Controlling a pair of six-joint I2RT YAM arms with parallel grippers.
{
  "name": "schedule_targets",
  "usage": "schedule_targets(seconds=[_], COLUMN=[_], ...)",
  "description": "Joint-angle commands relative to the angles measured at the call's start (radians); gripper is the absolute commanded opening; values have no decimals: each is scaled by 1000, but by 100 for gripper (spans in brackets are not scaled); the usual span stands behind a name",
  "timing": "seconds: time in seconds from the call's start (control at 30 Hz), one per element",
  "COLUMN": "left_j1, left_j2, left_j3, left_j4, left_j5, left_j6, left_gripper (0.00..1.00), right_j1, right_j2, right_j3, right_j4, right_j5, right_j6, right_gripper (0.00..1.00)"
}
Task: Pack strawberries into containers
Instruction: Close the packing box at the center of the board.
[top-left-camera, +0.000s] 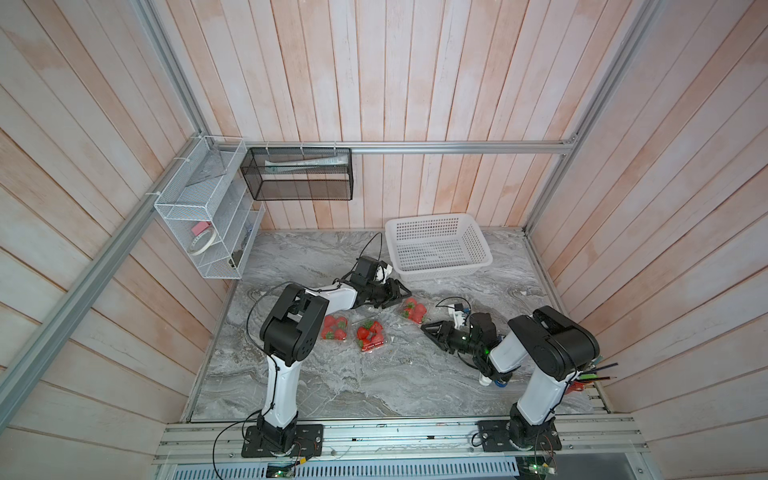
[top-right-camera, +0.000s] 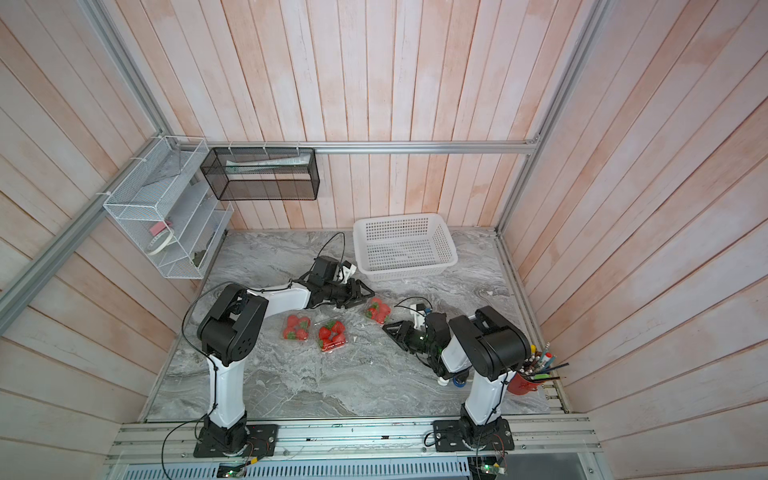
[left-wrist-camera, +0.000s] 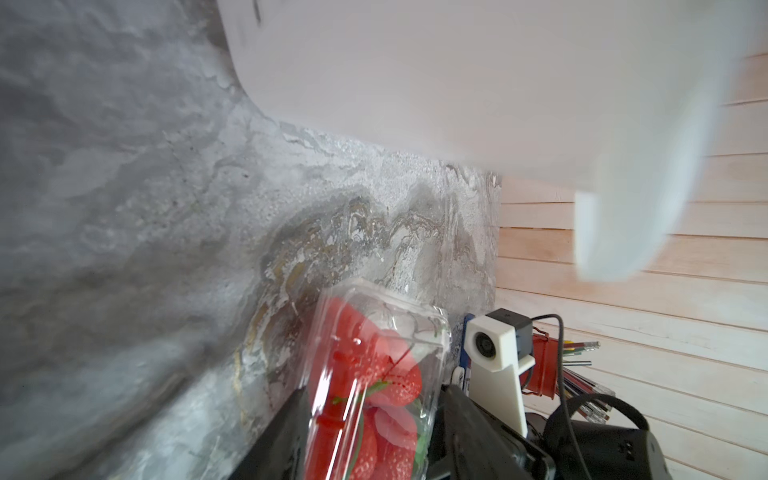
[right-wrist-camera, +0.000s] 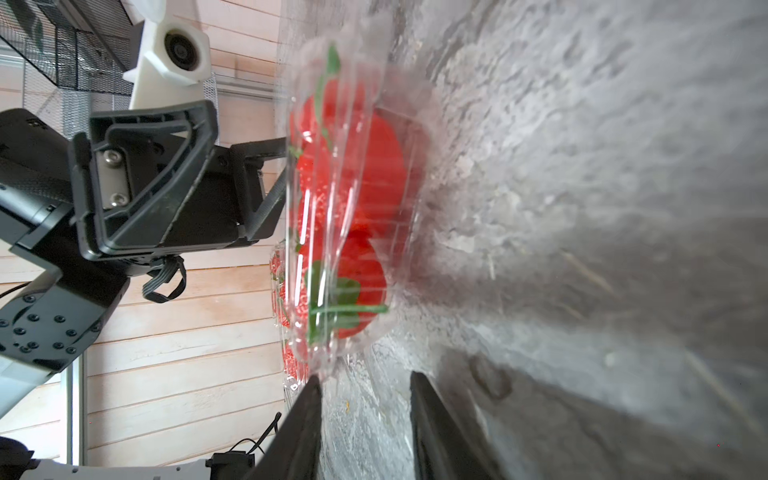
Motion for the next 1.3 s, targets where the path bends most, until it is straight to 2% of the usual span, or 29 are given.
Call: schedule_targets(seconds=[0.0,0.33,0.43,0.67,0.8,0.87,0.93,1.0,1.1,1.27], left_j1=[-9,-35,-46,-57,-57,-56,-52,-44,-29,-15], left_j2=[30,4,5,21,22,23,21,12,-12,-53], left_j3=[13,-13,-27,-33,-32,-28,-28,-29,-29,19], left_j4=[-1,-30,-22,-25,-36,-45,-56,-66,-83,-134], left_j5=[-12,10,17,34,33,30,29,25,7,-27], left_j6=[19,29,25,24,33,39,46,49,58,87], left_gripper=[54,45,40,36,35,35,35,35,35,35], right_j1=[2,-2,-3,-8,-14,-17,-20,-29,-48,-66], right_j2=[3,33,44,57,63,69,64,44,-12,-181], right_j3=[-8,-18,-21,-25,-28,-33,-52,-74,-104,-105], right_j4=[63,140,158,184,189,194,186,148,41,-274], right_j5=[4,15,19,21,15,6,-2,-13,-35,-35], right_j6=[12,53,69,95,95,97,98,91,64,-51], right_gripper=[37,38,38,30,29,33,44,48,49,49])
